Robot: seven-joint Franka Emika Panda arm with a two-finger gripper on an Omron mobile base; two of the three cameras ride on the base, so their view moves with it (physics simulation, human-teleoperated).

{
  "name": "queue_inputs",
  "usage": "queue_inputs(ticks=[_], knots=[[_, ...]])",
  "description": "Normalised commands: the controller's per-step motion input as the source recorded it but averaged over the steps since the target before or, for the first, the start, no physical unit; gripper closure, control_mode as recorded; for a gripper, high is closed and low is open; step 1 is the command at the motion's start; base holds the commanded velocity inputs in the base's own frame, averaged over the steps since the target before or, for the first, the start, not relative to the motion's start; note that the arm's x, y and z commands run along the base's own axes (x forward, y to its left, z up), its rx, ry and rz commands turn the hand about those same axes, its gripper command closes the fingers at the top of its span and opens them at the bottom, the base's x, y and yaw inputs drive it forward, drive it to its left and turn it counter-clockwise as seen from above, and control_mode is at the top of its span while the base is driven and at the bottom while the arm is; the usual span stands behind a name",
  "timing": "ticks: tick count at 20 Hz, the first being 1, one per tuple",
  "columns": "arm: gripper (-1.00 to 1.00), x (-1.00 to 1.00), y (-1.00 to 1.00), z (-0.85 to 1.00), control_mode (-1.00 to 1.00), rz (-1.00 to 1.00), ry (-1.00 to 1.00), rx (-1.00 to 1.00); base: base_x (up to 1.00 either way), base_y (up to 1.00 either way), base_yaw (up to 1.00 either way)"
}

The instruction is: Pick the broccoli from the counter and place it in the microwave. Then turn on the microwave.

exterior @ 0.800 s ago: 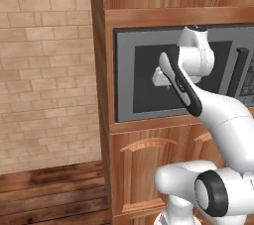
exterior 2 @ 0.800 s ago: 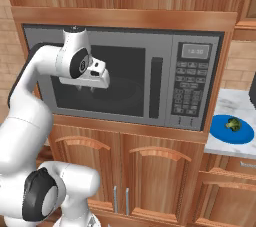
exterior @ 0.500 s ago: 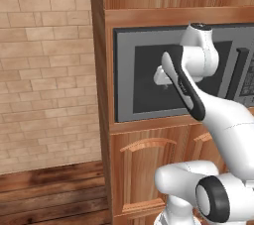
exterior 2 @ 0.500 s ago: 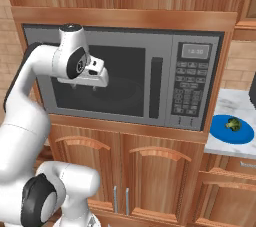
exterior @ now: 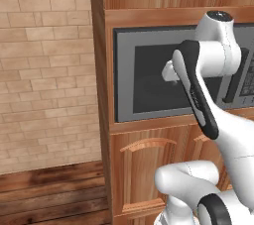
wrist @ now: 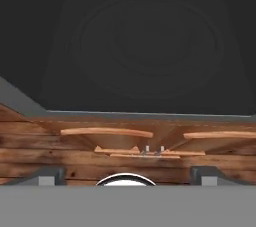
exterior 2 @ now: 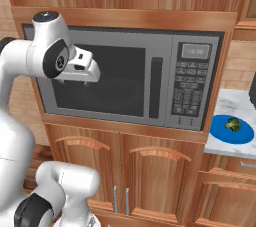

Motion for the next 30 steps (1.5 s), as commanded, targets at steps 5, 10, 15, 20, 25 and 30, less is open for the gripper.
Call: queue_inputs(ticks=[5,10,15,20,25,30], knots=[[-1.0,-0.83,0.0,0.03,-1.0,-0.07,0.0,-0.05,0.0,0.0,0.0],[-1.0,-0.66,0.0,0.0,-1.0,-0.07,0.09,-0.01,0.0,0.0,0.0],[-1.0,-0.36,0.0,0.0,-1.0,-0.02,0.16,0.0,0.0,0.0,0.0],[-1.0,-0.07,0.0,0.0,-1.0,0.0,0.09,0.0,0.0,0.0,0.0],[-1.0,0.0,0.0,0.0,1.0,0.0,0.0,0.0,-0.05,-0.4,0.0],[-1.0,0.0,0.0,0.0,1.0,0.0,0.0,0.0,0.0,-0.93,0.0]])
